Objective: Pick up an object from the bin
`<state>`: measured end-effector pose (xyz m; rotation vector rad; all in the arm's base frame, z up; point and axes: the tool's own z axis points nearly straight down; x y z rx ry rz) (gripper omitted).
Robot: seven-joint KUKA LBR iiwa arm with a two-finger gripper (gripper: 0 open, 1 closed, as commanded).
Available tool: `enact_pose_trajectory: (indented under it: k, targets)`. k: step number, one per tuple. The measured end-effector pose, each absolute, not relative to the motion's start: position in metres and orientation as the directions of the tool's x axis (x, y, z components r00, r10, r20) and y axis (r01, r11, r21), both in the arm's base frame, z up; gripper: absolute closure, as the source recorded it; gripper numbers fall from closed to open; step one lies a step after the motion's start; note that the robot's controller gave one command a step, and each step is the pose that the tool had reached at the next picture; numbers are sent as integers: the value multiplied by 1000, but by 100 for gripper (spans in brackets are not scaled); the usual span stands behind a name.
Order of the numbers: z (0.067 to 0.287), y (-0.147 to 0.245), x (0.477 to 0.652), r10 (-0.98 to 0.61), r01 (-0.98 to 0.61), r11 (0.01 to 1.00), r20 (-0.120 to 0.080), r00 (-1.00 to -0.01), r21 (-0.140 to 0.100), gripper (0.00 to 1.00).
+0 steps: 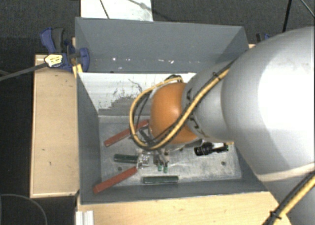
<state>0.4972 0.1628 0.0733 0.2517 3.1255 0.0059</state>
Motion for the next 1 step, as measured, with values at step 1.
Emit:
enact_pose_trajectory:
  k: [1]
  targets:
    - [215, 160, 492, 129, 129, 992, -3, -992, 1, 100]
